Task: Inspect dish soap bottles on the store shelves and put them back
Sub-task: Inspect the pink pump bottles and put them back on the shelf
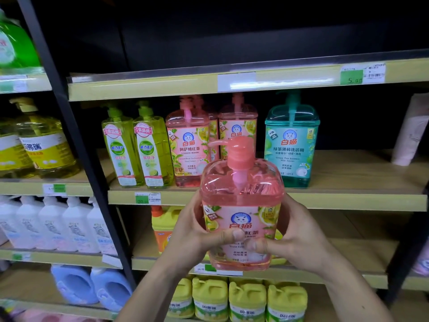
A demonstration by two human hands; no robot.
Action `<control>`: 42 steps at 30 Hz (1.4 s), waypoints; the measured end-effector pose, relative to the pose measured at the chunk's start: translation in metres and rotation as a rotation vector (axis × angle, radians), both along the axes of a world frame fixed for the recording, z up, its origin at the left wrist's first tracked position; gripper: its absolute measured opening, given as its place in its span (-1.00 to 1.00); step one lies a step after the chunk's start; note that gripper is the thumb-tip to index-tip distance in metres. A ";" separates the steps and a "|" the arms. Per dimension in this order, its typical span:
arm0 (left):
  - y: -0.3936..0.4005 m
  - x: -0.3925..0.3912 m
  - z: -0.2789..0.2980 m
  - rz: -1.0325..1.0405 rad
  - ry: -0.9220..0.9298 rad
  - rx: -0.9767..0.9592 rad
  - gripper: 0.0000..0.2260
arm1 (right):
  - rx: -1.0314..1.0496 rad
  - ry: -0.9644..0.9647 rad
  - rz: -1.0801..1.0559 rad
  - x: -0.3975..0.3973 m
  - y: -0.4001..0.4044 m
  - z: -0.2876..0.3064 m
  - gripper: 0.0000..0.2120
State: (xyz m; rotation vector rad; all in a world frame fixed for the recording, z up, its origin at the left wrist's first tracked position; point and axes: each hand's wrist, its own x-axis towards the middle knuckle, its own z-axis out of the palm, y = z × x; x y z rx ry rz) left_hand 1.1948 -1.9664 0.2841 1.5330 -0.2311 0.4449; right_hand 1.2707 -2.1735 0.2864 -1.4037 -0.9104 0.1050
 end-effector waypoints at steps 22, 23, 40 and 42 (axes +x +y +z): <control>-0.018 0.027 0.031 0.071 0.366 -0.291 -0.27 | 0.256 0.649 0.010 0.019 0.034 0.010 -0.62; -0.017 0.025 0.030 0.061 0.380 -0.256 -0.25 | 0.254 0.680 0.007 0.021 0.034 0.013 -0.60; -0.019 0.029 0.056 -0.106 0.567 -0.368 -0.46 | 0.165 0.789 0.008 0.033 0.030 0.039 -0.74; -0.018 0.029 0.059 -0.107 0.576 -0.321 -0.44 | 0.150 0.796 0.022 0.033 0.027 0.040 -0.72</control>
